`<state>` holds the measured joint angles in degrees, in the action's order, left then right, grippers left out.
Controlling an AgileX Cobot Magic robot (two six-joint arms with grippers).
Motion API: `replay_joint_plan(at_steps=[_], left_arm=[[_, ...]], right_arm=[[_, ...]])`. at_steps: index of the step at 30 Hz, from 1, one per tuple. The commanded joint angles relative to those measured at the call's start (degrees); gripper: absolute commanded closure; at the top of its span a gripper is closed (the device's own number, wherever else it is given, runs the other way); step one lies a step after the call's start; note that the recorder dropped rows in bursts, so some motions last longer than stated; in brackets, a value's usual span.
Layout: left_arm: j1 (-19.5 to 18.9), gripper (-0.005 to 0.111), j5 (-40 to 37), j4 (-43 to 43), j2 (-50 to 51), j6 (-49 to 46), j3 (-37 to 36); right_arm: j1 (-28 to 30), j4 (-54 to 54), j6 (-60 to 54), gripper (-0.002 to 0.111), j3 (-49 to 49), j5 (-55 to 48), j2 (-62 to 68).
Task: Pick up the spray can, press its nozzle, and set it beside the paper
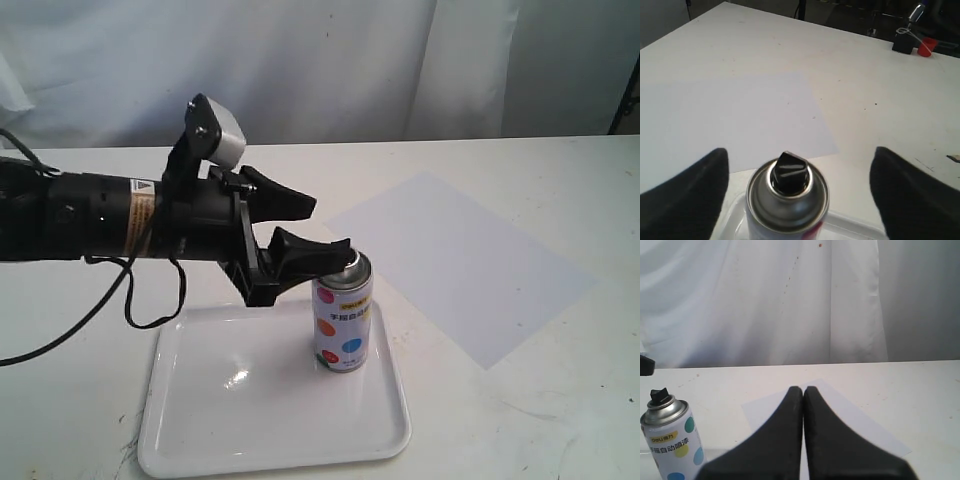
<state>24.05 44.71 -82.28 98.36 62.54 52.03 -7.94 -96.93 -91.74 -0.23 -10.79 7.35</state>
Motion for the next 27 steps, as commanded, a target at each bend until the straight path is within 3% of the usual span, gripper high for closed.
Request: replay_joint_plan(at_steps=[1,4,10,20,27], left_arm=[[-0.13,0.056,-1.23,-9.12,-5.08,12.11,0.14],[-0.13,0.079,-1.36,-15.64,-8.50,19.66,0.14],[-0.13,0.105,-3.98,-17.66,-14.48,27.16,-1.82],[-0.13,0.107,-11.79,-17.66,-26.30,35.65,-9.94],[-0.13,0.107,-18.74,-17.66,-28.42,31.41,-11.66]], right_arm=[[-0.24,0.02,-0.01,0.108,0.23,-0.08,0.18],[-0.24,0.02,-0.01,0.108,0.23,-0.08,0.18],[-0.24,0.02,-0.01,0.108,0.23,-0.08,0.18],[-0.24,0.02,-0.01,0.108,0.23,-0.08,0.18],[-0.24,0.02,-0.01,0.108,0.23,-0.08,0.18]])
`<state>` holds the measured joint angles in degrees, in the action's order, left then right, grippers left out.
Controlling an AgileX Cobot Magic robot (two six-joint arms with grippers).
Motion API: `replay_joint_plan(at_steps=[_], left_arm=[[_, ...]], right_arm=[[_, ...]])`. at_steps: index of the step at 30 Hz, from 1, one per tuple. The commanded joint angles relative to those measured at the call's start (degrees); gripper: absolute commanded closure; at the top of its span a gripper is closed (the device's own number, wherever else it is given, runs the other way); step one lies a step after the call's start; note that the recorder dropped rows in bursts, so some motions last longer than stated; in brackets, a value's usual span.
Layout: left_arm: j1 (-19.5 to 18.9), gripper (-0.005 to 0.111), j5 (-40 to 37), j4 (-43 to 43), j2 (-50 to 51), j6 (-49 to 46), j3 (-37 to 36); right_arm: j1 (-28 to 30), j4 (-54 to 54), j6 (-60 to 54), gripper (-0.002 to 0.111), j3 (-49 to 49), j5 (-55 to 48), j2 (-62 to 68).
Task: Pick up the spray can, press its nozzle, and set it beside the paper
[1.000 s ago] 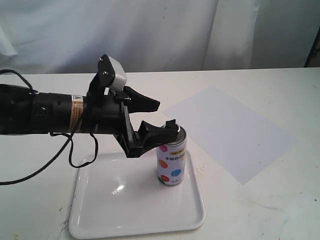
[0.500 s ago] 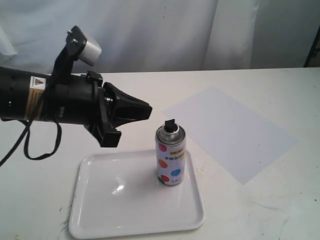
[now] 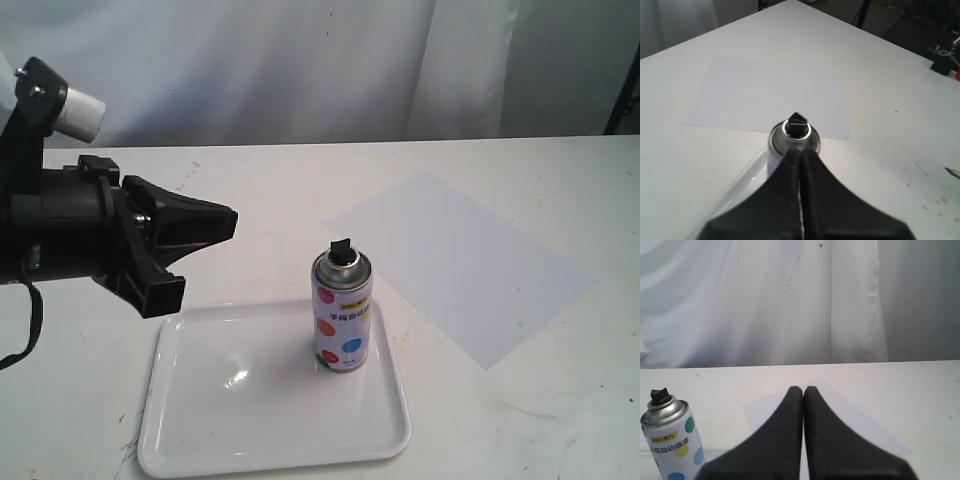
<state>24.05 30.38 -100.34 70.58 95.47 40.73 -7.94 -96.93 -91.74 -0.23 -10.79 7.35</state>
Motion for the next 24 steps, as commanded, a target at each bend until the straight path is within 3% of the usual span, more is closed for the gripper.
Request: replay_joint_plan(at_steps=[1,10,15,17,24], left_arm=[[-0.13,0.107,-5.64,0.40,-0.64,-1.52,-0.39],[-0.13,0.107,-16.91,0.40,-1.58,-1.52,-1.25],[-0.13,0.107,-24.27,0.40,-10.05,-1.27,-7.03],[-2.54,0.107,-24.63,0.40,-15.81,-1.27,-10.53],[-17.88,0.107,-17.02,0.40,-31.79,-1.27,-18.80]], right_arm=[[-0.24,0.02,-0.01,0.108,0.23,-0.08,0.18],[-0.24,0.02,-0.01,0.108,0.23,-0.08,0.18],[-0.33,0.02,-0.01,0.108,0.23,-0.14,0.18],[-0.44,0.02,-0.01,0.108,0.23,-0.15,0.18],[-0.37,-1.05,-0.01,0.108,0.23,-0.15,0.18]])
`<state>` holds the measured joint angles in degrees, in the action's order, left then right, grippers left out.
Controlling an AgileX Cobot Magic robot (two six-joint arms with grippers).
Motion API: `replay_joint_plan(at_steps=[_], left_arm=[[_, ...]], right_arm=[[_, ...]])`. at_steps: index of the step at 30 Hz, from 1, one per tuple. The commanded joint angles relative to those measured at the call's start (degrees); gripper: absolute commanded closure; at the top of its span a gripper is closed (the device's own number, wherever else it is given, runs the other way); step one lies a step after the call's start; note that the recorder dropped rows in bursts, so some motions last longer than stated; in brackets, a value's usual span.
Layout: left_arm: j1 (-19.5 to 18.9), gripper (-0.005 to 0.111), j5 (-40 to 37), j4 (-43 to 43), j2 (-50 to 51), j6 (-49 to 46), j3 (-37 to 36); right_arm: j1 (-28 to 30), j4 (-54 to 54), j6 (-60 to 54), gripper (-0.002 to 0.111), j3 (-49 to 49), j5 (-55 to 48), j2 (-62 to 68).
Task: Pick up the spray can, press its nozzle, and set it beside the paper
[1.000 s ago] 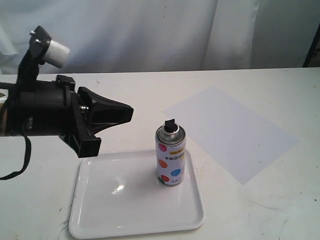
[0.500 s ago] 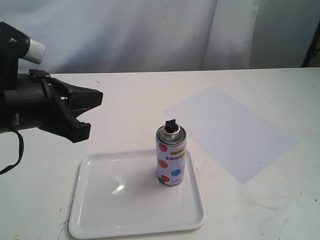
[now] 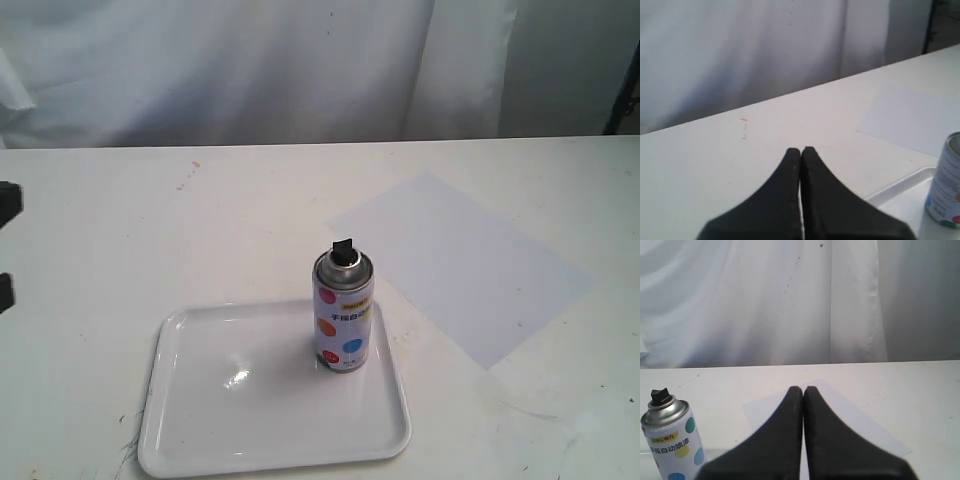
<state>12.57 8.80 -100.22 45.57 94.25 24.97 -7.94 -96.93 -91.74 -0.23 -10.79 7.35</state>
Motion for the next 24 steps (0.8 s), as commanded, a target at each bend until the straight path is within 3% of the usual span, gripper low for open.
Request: replay_joint_plan(at_steps=[1,10,24], left_arm=[[-8.11,0.107,5.32,0.28,-8.93,-0.04,-3.68],[-15.39,0.107,4.47,0.28,-17.88,0.19,-7.65],[-15.65,0.107,3.64,0.28,-24.35,0.19,-13.08]], right_arm=[[-0.37,-1.48,-0.01,0.108,0.23,-0.04,0.18],[-0.37,-1.60,-0.01,0.108,0.23,-0.04,0.18],[-0.37,-1.60,-0.01,0.108,0.23,-0.04,0.18]])
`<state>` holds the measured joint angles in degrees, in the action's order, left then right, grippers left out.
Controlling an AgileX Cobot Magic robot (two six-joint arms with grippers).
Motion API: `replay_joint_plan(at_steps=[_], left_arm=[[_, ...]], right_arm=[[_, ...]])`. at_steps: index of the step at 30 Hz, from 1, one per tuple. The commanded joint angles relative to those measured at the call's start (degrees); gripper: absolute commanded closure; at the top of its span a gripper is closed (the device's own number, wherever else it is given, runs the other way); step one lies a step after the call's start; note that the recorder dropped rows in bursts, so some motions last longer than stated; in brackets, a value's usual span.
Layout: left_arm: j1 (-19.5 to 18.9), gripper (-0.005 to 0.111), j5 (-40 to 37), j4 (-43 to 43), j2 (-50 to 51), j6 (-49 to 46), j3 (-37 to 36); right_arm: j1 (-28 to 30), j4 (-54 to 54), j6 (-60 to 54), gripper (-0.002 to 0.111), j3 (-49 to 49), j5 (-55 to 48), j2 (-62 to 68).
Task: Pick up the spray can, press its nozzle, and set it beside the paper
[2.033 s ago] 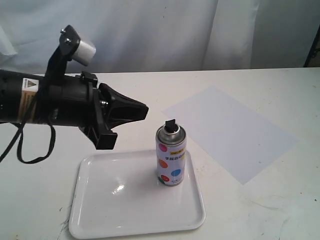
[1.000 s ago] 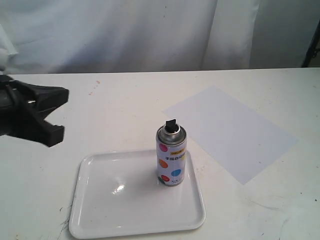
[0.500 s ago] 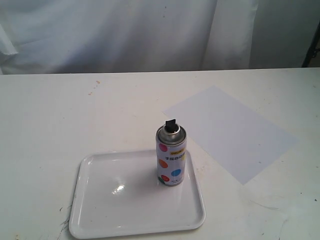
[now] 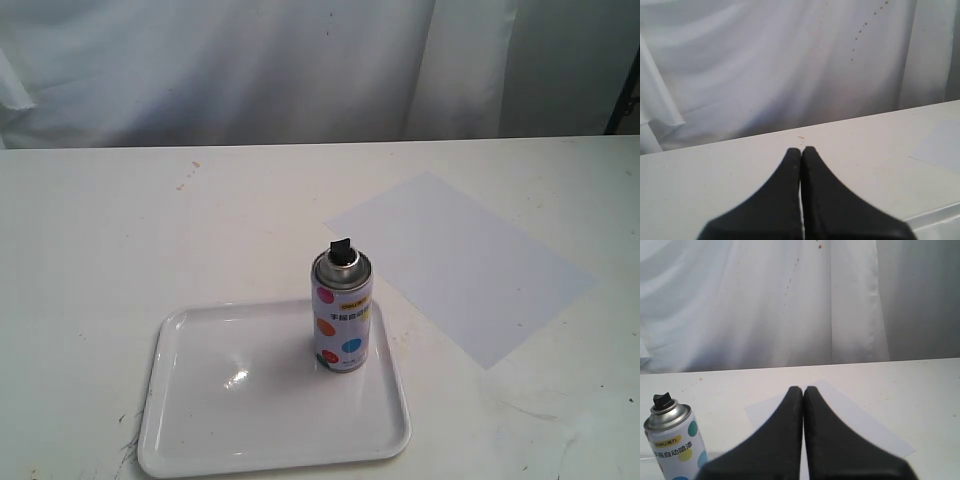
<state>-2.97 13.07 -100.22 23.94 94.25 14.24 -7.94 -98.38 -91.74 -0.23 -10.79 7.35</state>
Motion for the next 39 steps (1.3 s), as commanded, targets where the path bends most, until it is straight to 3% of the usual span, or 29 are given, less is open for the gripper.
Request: replay_joint_plan(at_steps=[1,4,5,7,8,10,11,13,16,18,24,30,39], left_arm=[[-0.10,0.107,-0.62,0.52,-3.46,0.19,-3.10],[-0.10,0.107,-2.09,9.61,-4.93,-0.07,-5.11],[-0.10,0.107,-3.99,22.38,-5.33,-0.44,-5.68],[-0.10,0.106,-9.93,38.37,-5.33,-6.83,-5.18],[-0.10,0.106,-10.73,42.18,-5.33,-10.01,-5.18],[-0.10,0.106,-12.53,56.32,-5.45,-23.95,-5.18],[-0.10,0.106,-12.53,68.76,-6.66,-41.18,-5.29],[-0.10,0.106,-13.77,86.13,-10.05,-63.32,-5.29],[-0.10,0.106,-20.31,102.70,-14.47,-80.76,-5.29],[-0.10,0.106,-23.83,103.05,-17.14,-82.49,-6.08],[-0.10,0.106,-24.45,102.59,-23.80,-83.95,-14.10],[2.26,0.107,-25.32,96.59,-23.94,-84.05,-14.24],[2.56,0.107,-29.43,96.68,-23.94,-86.07,-14.24]], right_arm=[[-0.37,-0.15,-0.01,0.108,0.23,-0.04,0.18],[-0.37,-0.15,-0.01,0.108,0.23,-0.04,0.18],[-0.37,-0.15,-0.01,0.108,0.23,-0.04,0.18],[-0.37,-0.15,-0.01,0.108,0.23,-0.04,0.18],[-0.37,-0.15,-0.01,0.108,0.23,-0.04,0.18],[-0.37,-0.15,-0.01,0.108,0.23,-0.04,0.18],[-0.37,-0.15,-0.01,0.108,0.23,-0.04,0.18],[-0.37,-0.15,-0.01,0.108,0.23,-0.04,0.18],[-0.37,-0.16,-0.01,0.108,0.23,-0.15,0.18],[-0.37,-0.05,-0.01,0.108,0.23,0.07,0.18],[-0.37,0.10,-0.01,0.108,0.23,0.07,0.18],[-0.37,0.10,-0.01,0.108,0.23,0.07,0.18],[-0.37,0.10,-0.01,0.108,0.23,-0.04,0.18]])
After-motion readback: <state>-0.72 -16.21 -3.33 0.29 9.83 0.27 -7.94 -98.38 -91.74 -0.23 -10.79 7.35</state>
